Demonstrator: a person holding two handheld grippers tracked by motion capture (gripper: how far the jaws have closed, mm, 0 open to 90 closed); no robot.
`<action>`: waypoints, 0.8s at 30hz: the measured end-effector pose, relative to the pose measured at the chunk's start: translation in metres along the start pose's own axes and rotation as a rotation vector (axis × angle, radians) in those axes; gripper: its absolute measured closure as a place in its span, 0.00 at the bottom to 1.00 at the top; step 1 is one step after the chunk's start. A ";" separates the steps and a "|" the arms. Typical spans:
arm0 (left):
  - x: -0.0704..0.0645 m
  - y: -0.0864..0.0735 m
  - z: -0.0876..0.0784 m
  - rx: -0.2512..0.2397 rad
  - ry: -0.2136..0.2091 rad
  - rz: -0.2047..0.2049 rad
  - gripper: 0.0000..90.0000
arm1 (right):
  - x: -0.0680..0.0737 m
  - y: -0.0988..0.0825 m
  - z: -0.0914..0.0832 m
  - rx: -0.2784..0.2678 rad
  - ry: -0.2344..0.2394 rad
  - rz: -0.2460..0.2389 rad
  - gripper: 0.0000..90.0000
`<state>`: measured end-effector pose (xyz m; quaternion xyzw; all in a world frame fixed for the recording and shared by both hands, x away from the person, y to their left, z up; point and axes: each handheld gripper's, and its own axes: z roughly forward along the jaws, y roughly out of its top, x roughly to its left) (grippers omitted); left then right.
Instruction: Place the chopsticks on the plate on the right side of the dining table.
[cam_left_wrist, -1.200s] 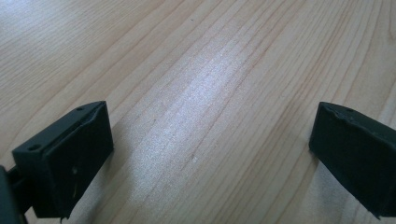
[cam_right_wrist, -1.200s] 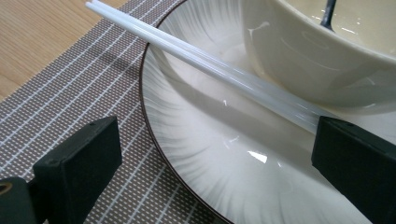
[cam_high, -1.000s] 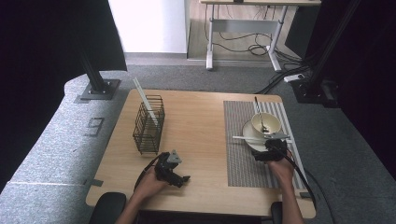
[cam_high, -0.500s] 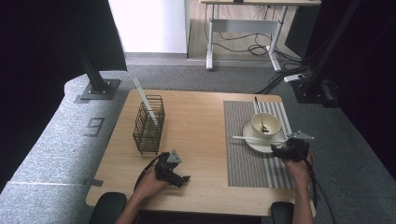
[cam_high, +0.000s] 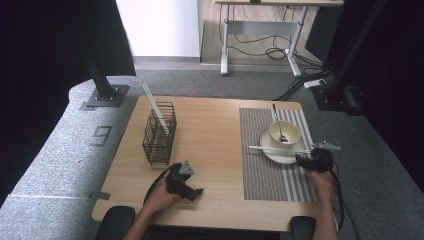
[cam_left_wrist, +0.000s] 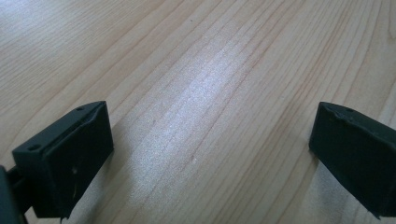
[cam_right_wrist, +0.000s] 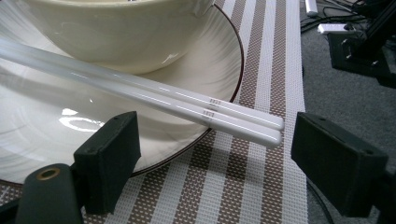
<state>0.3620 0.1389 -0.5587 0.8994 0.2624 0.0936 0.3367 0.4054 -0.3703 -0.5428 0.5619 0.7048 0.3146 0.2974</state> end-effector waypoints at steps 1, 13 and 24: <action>0.000 0.000 0.000 0.000 0.000 0.000 0.00 | 0.000 0.000 0.001 0.001 0.000 0.004 0.18; 0.000 0.000 0.000 -0.003 -0.001 -0.003 0.00 | 0.001 0.000 0.002 -0.005 -0.003 0.001 0.23; 0.000 0.000 0.000 -0.002 0.000 -0.003 0.00 | 0.001 0.000 0.001 -0.006 -0.013 0.000 0.23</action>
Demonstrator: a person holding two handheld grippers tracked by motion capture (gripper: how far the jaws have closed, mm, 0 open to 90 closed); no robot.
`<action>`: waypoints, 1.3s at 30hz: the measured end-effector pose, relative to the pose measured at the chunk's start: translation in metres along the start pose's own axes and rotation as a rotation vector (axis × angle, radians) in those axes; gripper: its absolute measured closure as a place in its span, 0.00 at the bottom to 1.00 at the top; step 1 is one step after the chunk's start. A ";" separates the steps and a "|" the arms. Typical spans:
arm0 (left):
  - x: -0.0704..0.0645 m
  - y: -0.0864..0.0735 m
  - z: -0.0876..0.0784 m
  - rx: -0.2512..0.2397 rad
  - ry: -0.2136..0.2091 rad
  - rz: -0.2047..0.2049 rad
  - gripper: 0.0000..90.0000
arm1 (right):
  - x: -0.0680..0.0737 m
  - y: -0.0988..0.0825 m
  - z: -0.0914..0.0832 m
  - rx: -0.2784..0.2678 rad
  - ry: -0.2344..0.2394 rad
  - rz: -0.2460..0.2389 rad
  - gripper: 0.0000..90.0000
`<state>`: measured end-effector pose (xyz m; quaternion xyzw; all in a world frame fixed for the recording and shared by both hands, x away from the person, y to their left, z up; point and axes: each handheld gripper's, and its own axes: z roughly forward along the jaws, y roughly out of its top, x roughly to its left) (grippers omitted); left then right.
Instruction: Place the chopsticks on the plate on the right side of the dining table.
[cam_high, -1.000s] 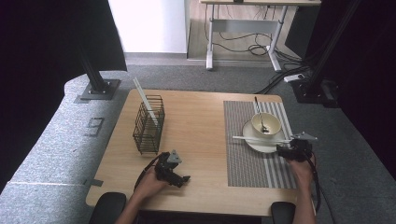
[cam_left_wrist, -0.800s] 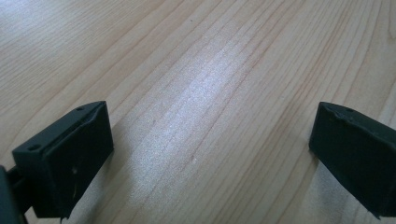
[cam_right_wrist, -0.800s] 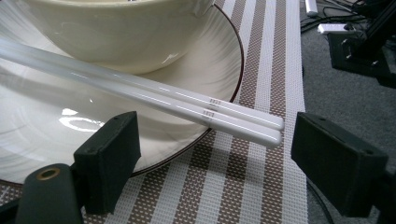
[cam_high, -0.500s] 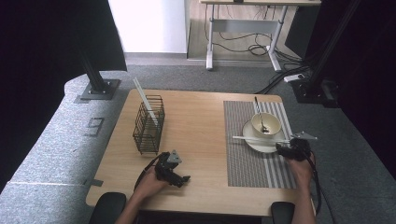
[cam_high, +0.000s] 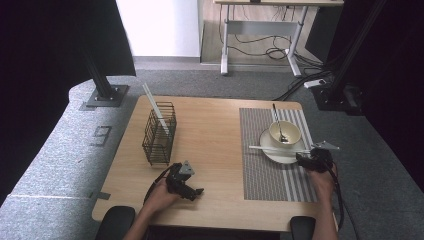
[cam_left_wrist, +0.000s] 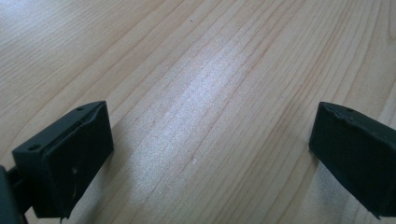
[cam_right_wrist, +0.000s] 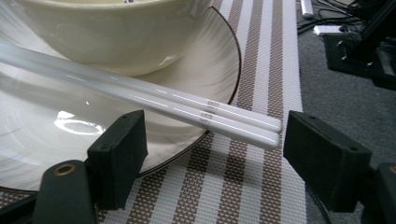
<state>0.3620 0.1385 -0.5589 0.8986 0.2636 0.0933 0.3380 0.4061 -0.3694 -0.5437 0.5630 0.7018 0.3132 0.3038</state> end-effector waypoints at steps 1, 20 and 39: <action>0.000 0.000 0.000 0.000 0.000 0.000 0.00 | 0.000 0.000 -0.001 0.001 -0.005 0.000 0.23; 0.000 0.000 0.000 0.000 0.000 0.000 0.00 | 0.031 0.002 -0.006 0.022 0.039 -0.029 0.17; 0.000 0.000 0.000 0.000 0.000 0.000 0.00 | 0.030 0.009 -0.022 0.004 0.068 -0.019 0.14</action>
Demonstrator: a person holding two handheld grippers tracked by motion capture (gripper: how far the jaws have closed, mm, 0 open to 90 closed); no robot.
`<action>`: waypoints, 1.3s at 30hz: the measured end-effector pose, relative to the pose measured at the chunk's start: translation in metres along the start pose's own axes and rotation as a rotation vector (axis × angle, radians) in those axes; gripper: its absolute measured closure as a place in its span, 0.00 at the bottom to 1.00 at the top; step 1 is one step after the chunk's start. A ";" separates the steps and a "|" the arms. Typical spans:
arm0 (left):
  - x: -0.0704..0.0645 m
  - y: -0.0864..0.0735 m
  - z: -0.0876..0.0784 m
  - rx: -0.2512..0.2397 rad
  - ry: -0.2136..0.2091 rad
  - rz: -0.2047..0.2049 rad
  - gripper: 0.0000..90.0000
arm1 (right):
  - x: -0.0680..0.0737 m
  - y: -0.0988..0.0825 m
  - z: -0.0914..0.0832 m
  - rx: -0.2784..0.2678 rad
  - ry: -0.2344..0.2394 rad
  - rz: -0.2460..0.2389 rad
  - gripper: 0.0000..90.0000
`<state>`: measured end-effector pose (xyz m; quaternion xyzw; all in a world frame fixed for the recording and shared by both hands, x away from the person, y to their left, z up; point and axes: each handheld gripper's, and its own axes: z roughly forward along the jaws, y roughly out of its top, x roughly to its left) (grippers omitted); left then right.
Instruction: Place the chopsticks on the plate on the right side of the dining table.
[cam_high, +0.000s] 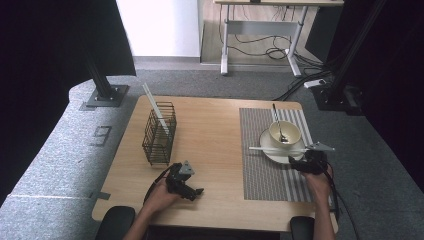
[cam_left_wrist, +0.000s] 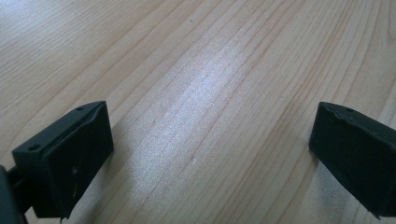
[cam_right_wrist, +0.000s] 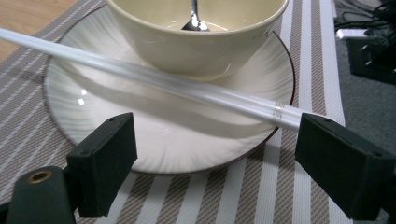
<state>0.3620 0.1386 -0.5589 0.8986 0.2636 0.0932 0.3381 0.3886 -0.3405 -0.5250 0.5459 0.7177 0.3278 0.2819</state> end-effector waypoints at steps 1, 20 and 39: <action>0.000 0.000 0.000 0.000 0.000 0.000 0.00 | 0.001 0.000 -0.002 0.004 0.005 0.002 0.13; 0.000 0.000 0.000 -0.003 0.001 -0.002 0.00 | 0.045 0.000 -0.081 -0.011 0.104 -0.099 0.01; 0.000 0.000 -0.001 0.003 0.006 -0.003 0.00 | 0.114 0.006 -0.025 0.071 0.213 -0.167 0.01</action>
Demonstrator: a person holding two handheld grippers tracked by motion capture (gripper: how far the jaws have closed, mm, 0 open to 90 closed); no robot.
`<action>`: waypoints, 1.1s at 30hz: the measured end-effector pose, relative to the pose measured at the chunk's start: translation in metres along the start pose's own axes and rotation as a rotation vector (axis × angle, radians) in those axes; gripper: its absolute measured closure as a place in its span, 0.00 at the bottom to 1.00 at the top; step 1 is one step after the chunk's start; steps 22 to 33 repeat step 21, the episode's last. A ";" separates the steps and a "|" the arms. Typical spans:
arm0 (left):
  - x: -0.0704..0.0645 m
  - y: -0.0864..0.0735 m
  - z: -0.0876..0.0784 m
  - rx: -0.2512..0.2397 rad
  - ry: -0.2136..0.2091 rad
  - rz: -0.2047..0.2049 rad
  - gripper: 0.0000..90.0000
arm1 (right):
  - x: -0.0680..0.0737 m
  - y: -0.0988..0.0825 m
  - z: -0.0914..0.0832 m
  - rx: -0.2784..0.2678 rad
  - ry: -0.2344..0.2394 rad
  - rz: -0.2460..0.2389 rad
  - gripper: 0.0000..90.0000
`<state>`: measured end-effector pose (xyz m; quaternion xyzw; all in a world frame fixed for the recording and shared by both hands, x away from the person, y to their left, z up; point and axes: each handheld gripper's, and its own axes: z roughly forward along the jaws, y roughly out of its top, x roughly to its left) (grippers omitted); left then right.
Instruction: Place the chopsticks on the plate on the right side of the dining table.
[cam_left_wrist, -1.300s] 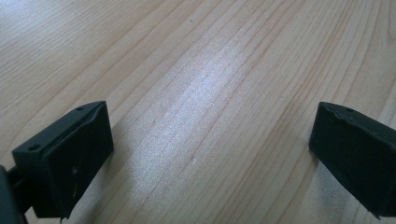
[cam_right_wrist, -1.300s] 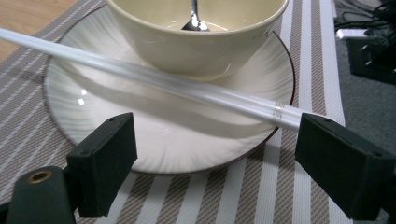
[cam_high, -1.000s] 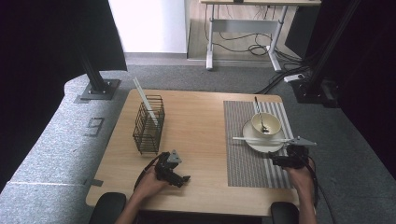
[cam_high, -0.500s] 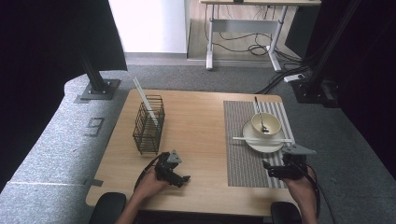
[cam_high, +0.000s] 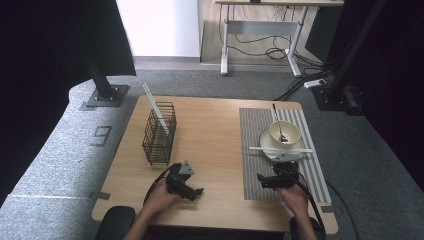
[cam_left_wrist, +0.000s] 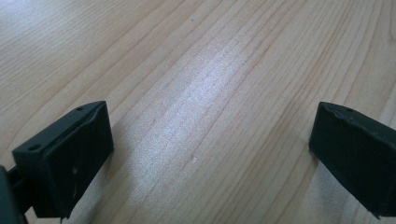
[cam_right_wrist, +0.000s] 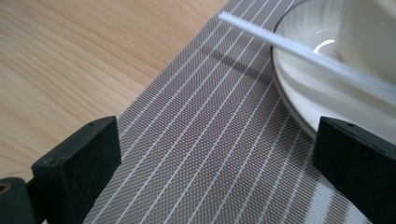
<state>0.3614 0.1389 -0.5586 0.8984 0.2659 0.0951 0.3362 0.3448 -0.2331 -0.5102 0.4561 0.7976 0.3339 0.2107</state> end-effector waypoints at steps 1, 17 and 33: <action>0.000 0.000 0.000 0.000 0.000 0.000 0.00 | 0.000 -0.003 0.007 0.003 -0.004 0.003 0.01; 0.000 0.000 0.000 0.001 0.001 0.000 0.00 | -0.008 -0.028 0.049 0.016 0.009 0.034 0.00; 0.000 0.000 0.000 -0.002 0.001 -0.003 0.00 | -0.008 -0.028 0.048 0.016 0.009 0.034 0.00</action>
